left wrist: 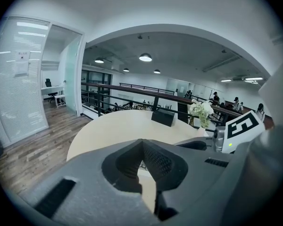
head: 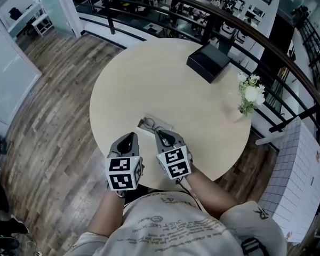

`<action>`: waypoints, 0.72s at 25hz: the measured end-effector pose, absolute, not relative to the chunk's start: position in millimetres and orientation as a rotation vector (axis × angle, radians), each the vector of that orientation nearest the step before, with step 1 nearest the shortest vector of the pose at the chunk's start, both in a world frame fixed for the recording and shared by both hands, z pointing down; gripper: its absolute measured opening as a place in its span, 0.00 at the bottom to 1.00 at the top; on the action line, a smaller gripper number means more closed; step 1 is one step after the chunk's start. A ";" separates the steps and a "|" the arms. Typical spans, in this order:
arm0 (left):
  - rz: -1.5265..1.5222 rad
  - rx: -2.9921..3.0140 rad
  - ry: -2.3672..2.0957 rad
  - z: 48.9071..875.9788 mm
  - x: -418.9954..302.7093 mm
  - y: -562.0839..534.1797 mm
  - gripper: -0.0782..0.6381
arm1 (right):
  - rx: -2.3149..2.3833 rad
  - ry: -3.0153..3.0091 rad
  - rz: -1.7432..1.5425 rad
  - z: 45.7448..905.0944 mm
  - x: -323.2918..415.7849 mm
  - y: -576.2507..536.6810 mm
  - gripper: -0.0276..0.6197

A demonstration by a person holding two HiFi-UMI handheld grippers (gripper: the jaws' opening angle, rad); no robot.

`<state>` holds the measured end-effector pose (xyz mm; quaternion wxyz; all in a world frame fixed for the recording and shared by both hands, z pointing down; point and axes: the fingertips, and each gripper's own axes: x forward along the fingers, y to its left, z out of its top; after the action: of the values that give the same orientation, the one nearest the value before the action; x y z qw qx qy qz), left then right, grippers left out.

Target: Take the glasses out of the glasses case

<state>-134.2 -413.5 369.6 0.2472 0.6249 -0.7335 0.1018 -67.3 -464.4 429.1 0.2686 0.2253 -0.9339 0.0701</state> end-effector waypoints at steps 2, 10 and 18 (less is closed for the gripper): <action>0.279 1.697 -1.993 375.0 -139.6 -414.7 0.12 | 0.585 -2.493 0.158 441.0 -70.5 -471.1 0.07; 0.255 1.673 -1.961 391.6 -145.9 -416.4 0.12 | 0.424 -2.357 0.010 483.0 -78.8 -485.4 0.07; 0.244 1.628 -1.958 408.0 -163.7 -402.1 0.12 | 0.311 -2.193 -0.106 525.8 -87.3 -486.2 0.20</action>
<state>-163.7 -402.1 408.0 0.2876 0.6096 -0.7330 0.0914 -87.3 -486.2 525.8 0.4459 0.1254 -0.8852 -0.0429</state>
